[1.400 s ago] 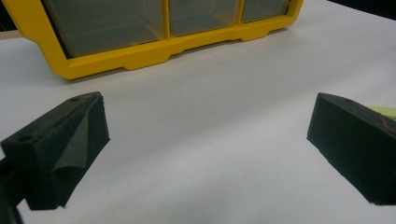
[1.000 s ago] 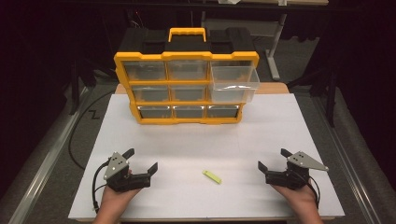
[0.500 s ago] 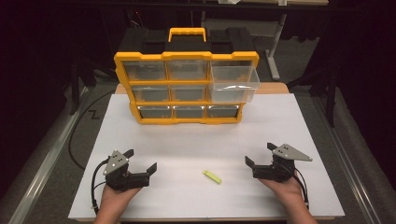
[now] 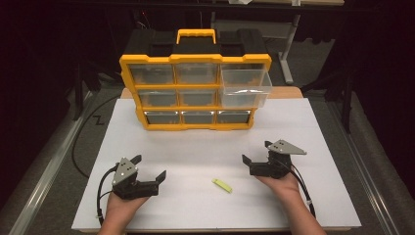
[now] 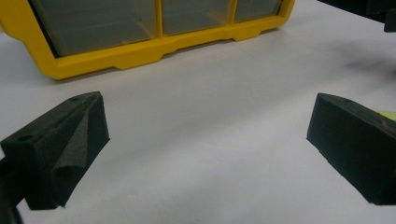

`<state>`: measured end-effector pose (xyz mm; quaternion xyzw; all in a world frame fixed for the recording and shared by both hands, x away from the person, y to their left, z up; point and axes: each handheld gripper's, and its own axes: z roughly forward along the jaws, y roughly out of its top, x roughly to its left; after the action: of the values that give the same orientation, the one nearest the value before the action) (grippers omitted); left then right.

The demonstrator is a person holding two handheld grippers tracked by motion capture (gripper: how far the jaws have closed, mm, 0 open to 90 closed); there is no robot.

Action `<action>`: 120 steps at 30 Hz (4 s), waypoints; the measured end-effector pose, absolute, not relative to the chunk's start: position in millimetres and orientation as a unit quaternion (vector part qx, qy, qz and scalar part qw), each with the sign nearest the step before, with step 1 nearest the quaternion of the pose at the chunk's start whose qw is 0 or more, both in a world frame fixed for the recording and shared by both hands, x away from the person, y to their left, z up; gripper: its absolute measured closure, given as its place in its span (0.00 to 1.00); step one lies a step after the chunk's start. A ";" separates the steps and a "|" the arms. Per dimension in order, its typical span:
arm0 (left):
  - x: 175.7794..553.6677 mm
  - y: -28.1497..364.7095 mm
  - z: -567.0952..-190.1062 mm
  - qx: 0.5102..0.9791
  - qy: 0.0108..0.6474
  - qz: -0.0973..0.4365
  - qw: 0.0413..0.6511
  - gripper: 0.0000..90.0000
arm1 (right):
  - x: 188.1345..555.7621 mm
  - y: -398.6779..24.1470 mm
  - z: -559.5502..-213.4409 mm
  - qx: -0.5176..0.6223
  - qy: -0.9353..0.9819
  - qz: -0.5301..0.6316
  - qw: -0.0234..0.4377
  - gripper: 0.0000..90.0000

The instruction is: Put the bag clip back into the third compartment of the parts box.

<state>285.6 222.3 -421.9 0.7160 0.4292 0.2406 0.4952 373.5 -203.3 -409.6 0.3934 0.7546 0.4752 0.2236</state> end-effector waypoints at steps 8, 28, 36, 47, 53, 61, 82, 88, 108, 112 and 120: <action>286.5 220.9 -423.3 0.721 0.422 0.244 0.493 0.00 | 370.9 -193.1 -413.9 0.383 0.777 0.454 0.210 0.00; 283.7 219.1 -423.1 0.724 0.415 0.243 0.495 0.00 | 360.9 -183.3 -423.5 0.369 0.833 0.379 0.163 0.00; 284.2 219.0 -423.2 0.727 0.413 0.238 0.494 0.00 | 357.5 -182.2 -426.5 0.356 0.849 0.361 0.147 0.02; 283.7 215.4 -423.7 0.736 0.405 0.236 0.489 0.00 | 343.9 -179.8 -424.8 0.337 0.852 0.381 0.122 0.16; 283.5 214.0 -423.6 0.734 0.402 0.230 0.496 0.00 | 334.3 -173.2 -422.0 0.315 0.855 0.398 0.108 0.30; 286.3 214.0 -424.3 0.727 0.403 0.235 0.504 0.00 | 327.5 -158.9 -420.7 0.291 0.853 0.423 0.093 0.56; 285.1 212.6 -423.8 0.728 0.397 0.240 0.505 0.00 | 329.5 -131.2 -433.1 0.252 0.890 0.370 0.085 0.77; 284.9 212.3 -423.9 0.730 0.395 0.238 0.505 0.00 | 327.4 -127.0 -434.4 0.240 0.895 0.362 0.102 0.84; 288.3 211.0 -427.3 0.733 0.395 0.237 0.501 0.00 | 331.0 -152.4 -409.2 0.243 0.894 0.364 0.098 0.88; 287.4 211.7 -425.1 0.727 0.394 0.232 0.512 0.00 | 334.4 -164.5 -403.0 0.238 0.902 0.350 0.090 0.88; 284.4 212.2 -423.3 0.731 0.386 0.230 0.514 0.00 | 338.9 -175.8 -393.8 0.236 0.918 0.310 0.076 0.88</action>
<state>284.4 212.2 -423.3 0.7307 0.3856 0.2298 0.5144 338.9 -175.8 -393.8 0.2362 0.9179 0.3098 0.0758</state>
